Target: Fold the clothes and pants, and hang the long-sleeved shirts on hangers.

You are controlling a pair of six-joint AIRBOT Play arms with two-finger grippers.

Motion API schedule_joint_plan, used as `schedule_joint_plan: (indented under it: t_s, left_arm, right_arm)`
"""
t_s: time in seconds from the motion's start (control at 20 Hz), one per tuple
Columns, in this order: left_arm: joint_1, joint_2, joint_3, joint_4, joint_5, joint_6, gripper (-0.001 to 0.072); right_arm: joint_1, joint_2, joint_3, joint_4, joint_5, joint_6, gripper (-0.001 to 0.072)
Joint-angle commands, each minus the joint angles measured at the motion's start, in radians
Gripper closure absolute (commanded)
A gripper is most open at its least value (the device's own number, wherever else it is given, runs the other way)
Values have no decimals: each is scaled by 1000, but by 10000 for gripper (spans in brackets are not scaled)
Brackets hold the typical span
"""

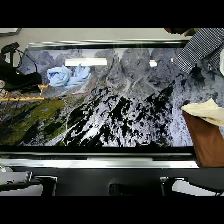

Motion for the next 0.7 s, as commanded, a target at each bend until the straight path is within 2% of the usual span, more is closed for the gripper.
schedule_joint_plan:
  t_s: [0.0, 0.4, 0.65]
  left_arm:
    - [0, 0, 0, 0, 1, 0, 692]
    - [0, 0, 0, 0, 2, 0, 692]
    - [0, 0, 0, 0, 1, 0, 692]
  right_arm:
    - [0, 40, -134, -34, 1, -26, 689]
    - [0, 109, -467, -106, -69, -69, 688]
    - [0, 109, -560, -172, -93, -121, 688]
